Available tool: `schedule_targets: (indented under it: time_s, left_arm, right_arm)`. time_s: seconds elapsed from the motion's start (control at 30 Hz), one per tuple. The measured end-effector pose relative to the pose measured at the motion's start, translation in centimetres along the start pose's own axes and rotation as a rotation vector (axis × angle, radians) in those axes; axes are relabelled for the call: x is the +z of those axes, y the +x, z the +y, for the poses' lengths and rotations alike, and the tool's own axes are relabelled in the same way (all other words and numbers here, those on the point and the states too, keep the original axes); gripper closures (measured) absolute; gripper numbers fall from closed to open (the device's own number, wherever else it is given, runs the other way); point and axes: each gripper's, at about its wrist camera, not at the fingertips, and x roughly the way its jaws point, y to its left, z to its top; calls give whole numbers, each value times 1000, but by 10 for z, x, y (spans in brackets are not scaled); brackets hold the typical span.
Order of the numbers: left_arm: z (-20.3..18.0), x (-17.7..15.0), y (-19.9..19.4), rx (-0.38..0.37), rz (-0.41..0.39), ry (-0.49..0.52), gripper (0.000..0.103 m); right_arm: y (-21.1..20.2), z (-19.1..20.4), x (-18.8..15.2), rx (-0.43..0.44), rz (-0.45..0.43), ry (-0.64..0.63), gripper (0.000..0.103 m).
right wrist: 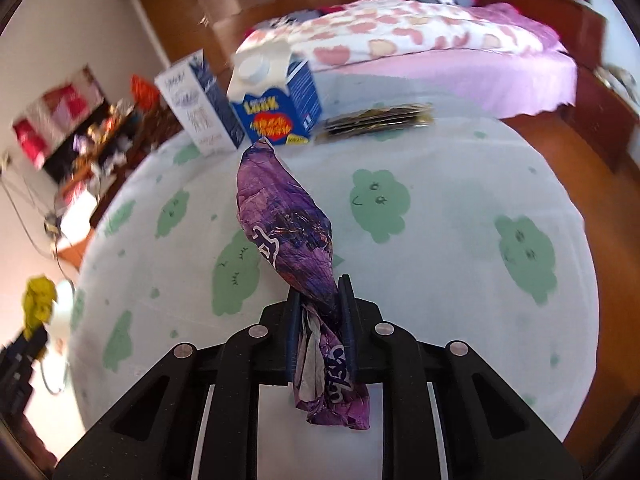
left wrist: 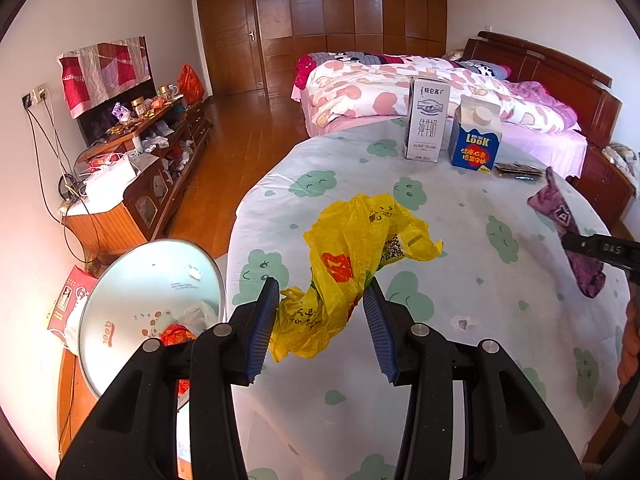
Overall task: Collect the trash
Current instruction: 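Lift the purple wrapper with the right gripper, then carry the yellow bag and purple wrapper over the blue bin with both grippers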
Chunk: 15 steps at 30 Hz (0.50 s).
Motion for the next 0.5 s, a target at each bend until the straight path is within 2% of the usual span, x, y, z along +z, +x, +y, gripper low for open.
schedule_targets:
  time_s: [0.13, 0.3, 0.37, 0.5]
  left_arm:
    - [1, -6, -6, 5, -4, 5, 59]
    - [4, -16, -15, 21, -8, 10, 59]
    - [6, -20, -19, 29, -11, 9, 59]
    - [12, -26, -26, 38, -14, 6, 59]
  right_arm:
    - [-22, 0, -18, 1, -29, 17, 84]
    - [-44, -10, -25, -6, -46, 26, 84]
    - [-49, -1, -20, -11, -57, 22, 84]
    - [-53, 12, -29, -8, -63, 6, 84]
